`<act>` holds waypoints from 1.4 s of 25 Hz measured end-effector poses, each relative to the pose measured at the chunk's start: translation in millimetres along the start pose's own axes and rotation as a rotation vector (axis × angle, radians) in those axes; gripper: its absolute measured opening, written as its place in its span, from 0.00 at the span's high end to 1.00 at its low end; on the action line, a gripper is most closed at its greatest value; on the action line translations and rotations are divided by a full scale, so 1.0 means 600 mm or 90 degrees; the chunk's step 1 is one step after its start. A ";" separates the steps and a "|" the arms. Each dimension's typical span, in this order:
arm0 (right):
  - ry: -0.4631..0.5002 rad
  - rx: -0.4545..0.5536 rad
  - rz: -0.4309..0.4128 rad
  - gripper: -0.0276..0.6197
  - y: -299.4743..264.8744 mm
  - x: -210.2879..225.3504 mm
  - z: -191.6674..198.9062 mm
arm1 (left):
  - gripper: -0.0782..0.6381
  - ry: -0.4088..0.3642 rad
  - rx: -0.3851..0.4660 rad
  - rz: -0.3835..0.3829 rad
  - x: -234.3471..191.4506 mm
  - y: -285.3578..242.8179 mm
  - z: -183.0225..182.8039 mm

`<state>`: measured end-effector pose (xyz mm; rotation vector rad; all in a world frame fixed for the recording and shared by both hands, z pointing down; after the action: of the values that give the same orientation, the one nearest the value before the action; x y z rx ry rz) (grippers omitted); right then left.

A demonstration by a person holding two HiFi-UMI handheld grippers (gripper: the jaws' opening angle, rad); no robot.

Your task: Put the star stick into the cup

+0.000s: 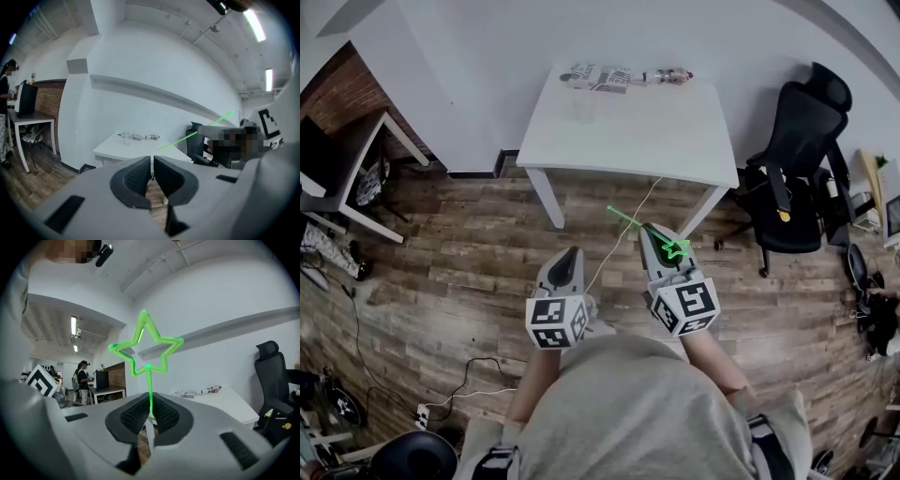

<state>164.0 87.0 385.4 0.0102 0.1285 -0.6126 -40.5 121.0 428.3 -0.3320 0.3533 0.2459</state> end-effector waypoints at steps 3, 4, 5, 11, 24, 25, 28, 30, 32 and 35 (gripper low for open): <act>0.004 0.002 0.008 0.93 -0.053 0.005 -0.008 | 0.86 0.001 -0.001 0.005 -0.034 -0.035 -0.031; 0.005 0.002 0.012 0.93 -0.071 0.007 -0.011 | 0.86 0.000 -0.001 0.007 -0.045 -0.047 -0.042; 0.006 0.002 0.017 0.93 -0.089 0.009 -0.013 | 0.86 -0.001 -0.002 0.009 -0.057 -0.059 -0.053; 0.009 -0.001 0.036 0.93 -0.198 0.019 -0.019 | 0.86 -0.003 -0.007 0.020 -0.128 -0.131 -0.111; 0.020 -0.008 0.070 0.93 -0.345 0.033 -0.011 | 0.86 0.001 -0.016 0.040 -0.237 -0.241 -0.167; 0.021 -0.010 0.071 0.93 -0.352 0.035 -0.010 | 0.86 0.001 -0.017 0.040 -0.241 -0.248 -0.169; 0.023 -0.017 0.074 0.93 -0.372 0.039 -0.006 | 0.86 0.002 -0.018 0.041 -0.255 -0.266 -0.175; 0.024 -0.022 0.076 0.93 -0.383 0.042 -0.002 | 0.86 0.004 -0.020 0.039 -0.264 -0.276 -0.178; 0.025 -0.029 0.080 0.93 -0.394 0.048 0.003 | 0.86 0.010 -0.024 0.035 -0.271 -0.285 -0.181; 0.027 -0.036 0.082 0.93 -0.412 0.059 0.010 | 0.86 0.014 -0.032 0.031 -0.277 -0.297 -0.181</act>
<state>51.8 -135.9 394.0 -0.0226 0.1851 -0.4807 -171.8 -110.7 443.4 -0.3759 0.3776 0.2999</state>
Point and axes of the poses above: the fingertips, and each gripper's own axes: y backward along the fingers, x to its right, z out of its underside, the point moved 9 cm from there along y, backward along the fingers, and after that the axes turned 12 degrees about y, right-handed, at the moved point
